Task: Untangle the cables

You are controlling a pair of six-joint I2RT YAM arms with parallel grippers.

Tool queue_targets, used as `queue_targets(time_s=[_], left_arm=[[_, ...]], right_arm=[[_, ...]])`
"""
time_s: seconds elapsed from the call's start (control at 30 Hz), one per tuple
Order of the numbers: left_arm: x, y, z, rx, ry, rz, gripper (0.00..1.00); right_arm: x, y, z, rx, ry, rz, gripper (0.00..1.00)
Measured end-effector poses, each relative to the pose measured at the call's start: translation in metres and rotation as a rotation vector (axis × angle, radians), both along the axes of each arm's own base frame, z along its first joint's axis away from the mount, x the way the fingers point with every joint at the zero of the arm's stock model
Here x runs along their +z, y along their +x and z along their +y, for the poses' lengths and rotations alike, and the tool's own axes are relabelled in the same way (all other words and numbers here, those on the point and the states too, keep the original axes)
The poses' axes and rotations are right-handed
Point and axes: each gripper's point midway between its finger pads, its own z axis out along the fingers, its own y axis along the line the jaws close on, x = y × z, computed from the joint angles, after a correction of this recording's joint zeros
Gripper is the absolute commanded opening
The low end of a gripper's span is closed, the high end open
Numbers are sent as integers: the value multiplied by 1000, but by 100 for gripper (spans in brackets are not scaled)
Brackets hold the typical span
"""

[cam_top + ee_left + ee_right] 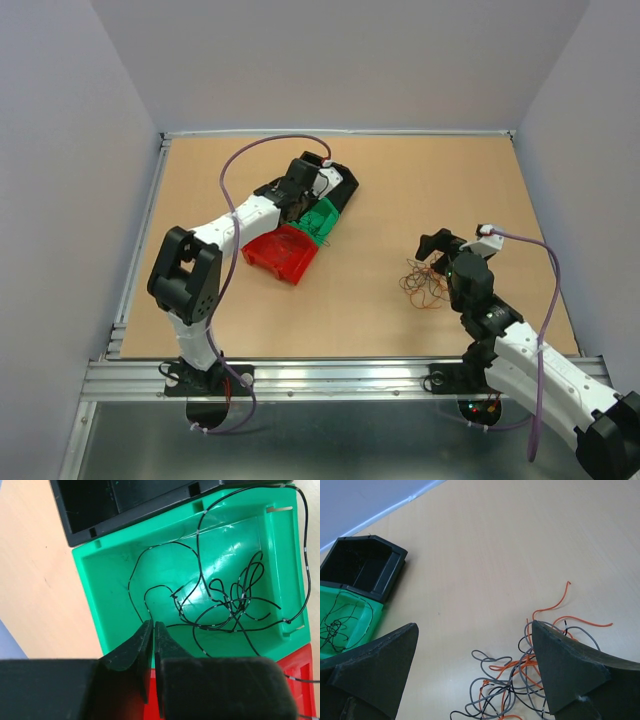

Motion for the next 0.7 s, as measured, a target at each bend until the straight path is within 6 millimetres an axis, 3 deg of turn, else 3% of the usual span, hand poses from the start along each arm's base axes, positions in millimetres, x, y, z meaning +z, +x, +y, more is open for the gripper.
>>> queue_targets(time_s=[0.07, 0.2, 0.33, 0.4, 0.5, 0.7], left_arm=[[9, -1, 0, -8, -33, -23, 24], [49, -20, -10, -130, -163, -70, 57], [97, -40, -31, -291, -288, -133, 64], [104, -47, -42, -352, -319, -134, 64], [90, -47, -52, -383, -321, -92, 64], [7, -28, -61, -339, -239, 76, 63]], right_arm=[[0, 0, 0, 0, 0, 1, 100], [0, 0, 1, 4, -3, 2, 100], [0, 0, 1, 4, -3, 1, 100], [0, 0, 1, 5, -2, 1, 100], [0, 0, 2, 9, -1, 0, 100], [-5, 1, 5, 22, -7, 16, 100]])
